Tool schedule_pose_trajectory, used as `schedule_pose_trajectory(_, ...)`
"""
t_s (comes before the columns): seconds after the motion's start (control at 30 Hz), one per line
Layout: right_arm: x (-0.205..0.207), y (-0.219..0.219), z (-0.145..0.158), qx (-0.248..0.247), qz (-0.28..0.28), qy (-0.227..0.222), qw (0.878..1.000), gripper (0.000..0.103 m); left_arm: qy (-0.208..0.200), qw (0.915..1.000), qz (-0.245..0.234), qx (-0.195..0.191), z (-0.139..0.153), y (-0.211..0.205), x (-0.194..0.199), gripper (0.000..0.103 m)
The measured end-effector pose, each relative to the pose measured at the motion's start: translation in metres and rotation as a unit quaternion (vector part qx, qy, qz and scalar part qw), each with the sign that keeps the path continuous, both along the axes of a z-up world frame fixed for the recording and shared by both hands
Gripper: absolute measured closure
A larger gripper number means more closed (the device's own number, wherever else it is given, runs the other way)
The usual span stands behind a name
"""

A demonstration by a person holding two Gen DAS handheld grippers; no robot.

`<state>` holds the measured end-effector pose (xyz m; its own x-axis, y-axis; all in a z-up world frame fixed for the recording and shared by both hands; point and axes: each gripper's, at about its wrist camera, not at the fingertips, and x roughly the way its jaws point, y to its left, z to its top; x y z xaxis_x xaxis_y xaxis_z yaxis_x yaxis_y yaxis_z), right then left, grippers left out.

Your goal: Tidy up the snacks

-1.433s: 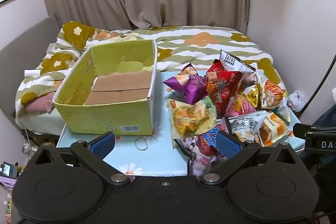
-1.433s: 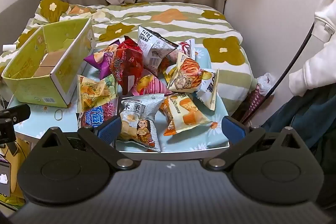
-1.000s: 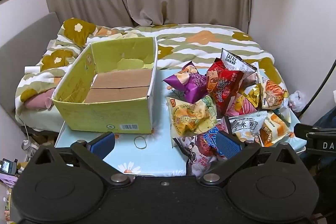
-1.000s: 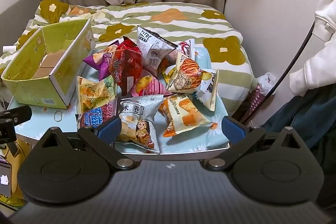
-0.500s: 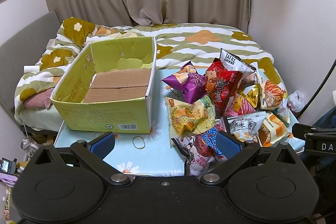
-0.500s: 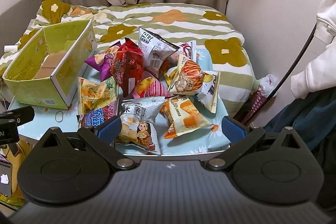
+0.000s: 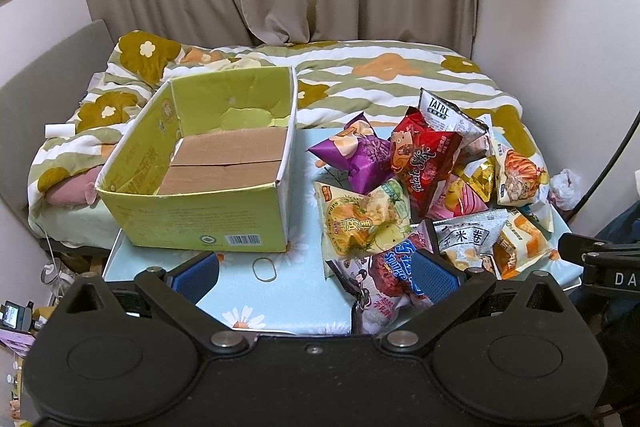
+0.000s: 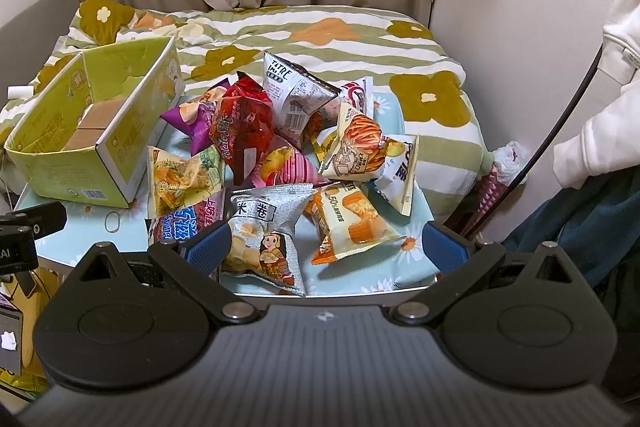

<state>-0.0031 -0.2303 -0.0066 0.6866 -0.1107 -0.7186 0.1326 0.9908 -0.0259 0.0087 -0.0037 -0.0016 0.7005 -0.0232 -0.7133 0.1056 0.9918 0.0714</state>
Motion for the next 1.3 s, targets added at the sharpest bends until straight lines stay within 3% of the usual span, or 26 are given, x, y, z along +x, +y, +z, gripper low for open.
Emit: schedule_pose_trajectory(1.3,0.0008,-0.0025,-0.0031,0.004,-0.003,0.003,1.000,0.000,0.005,1.0000,-0.002,0.000,-0.0021,-0.0012,0.0026,0.000)
